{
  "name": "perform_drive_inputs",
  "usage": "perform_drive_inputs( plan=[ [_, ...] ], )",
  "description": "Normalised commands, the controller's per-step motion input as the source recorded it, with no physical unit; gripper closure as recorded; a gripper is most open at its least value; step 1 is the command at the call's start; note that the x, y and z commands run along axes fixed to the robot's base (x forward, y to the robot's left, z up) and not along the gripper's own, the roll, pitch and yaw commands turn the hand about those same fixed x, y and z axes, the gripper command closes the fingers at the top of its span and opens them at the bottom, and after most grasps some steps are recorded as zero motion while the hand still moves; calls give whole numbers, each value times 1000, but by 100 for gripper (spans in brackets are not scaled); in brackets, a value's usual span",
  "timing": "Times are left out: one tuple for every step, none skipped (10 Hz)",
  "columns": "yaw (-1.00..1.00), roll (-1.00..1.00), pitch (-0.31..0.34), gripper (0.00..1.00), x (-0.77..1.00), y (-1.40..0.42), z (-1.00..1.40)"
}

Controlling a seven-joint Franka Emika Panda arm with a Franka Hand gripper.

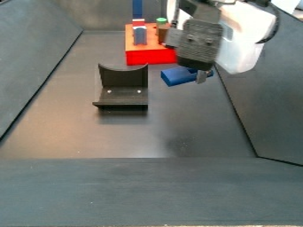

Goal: Pick up the square-circle object. Move up. Rotate the square-circle object. Place the square-circle object on the fixture. Regrasp the square-circle object. Move to above the board. Insert the square-circle object.
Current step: Rotate the square-circle object.

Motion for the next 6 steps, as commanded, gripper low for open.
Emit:
perform_drive_inputs(
  plan=[
    [-1000,-9,-12,100,41,23,-18],
    [-1000,-10,-13,100,42,23,-17],
    [-1000,-10,-13,100,42,23,-15],
    [-1000,-11,-14,100,42,23,-15],
    [-1000,-11,-14,100,42,23,-15],
    [-1000,-11,-15,100,42,23,-14]
  ],
)
